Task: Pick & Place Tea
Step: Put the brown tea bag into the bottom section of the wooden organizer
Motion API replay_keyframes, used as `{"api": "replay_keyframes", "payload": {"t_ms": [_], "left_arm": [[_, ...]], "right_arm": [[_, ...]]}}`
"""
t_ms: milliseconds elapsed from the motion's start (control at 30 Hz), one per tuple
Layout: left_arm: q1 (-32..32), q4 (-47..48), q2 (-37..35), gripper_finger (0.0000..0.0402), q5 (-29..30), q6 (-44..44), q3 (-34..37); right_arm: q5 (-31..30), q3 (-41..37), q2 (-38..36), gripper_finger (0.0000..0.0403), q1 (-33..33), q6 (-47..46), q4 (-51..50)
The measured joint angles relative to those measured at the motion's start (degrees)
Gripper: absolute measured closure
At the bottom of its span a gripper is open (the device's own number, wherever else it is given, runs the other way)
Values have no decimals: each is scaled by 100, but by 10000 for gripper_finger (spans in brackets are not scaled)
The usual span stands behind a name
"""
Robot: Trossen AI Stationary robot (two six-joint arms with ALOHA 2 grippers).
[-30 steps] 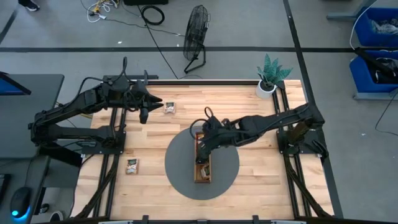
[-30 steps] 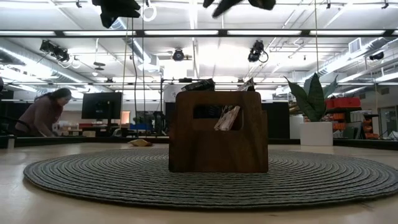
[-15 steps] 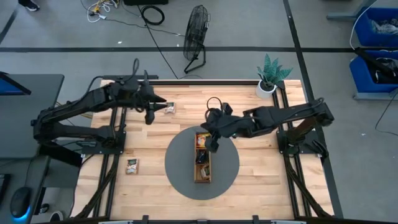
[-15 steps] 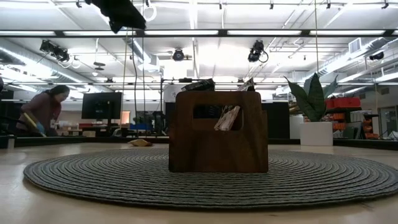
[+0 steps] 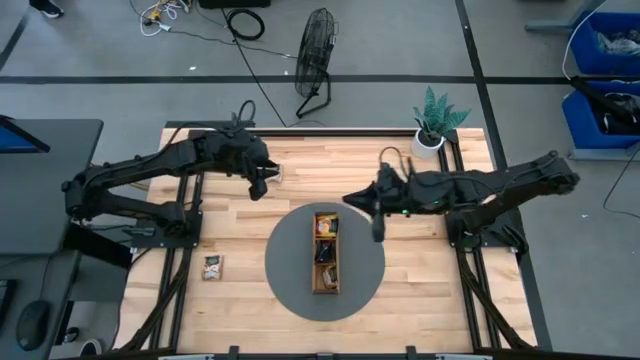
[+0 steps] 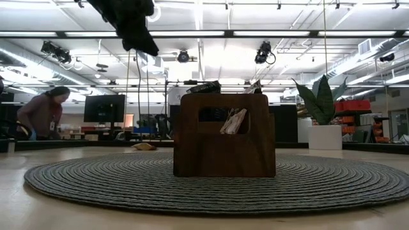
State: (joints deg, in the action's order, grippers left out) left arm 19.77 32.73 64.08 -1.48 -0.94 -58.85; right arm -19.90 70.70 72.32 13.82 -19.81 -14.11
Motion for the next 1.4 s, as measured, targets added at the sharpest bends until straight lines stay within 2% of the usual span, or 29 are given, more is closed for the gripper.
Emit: {"api": "replay_keyframes", "payload": {"t_ms": [267,467,633,900,933,1033,1267,1400], "left_arm": [[6,20,587,289,607,-932,0],[10,219,1229,289,875,-1024,0],[110,364,1746,289,1394,-1170,0],[588,313,2458,289,1442,-1518,0],[638,261,2520,289,1376,-1519,0],[811,130,2716,287,690,-1640,0],[907,191,3087,239,593,-1619,0],[905,171,3242,213,791,-1634,-4]], "right_arm": [[248,-1517,-1135,403,0,-72,655],[299,-2308,-1817,403,9,-88,1367],[296,-2564,-2208,403,7,-59,1375],[294,-2650,-2475,403,9,-25,1281],[292,-2650,-2490,403,9,-18,1280],[288,-2650,-2501,403,9,85,1238],[284,-2650,-2497,403,-37,66,864],[236,-2650,-2497,403,-72,82,837]]}}
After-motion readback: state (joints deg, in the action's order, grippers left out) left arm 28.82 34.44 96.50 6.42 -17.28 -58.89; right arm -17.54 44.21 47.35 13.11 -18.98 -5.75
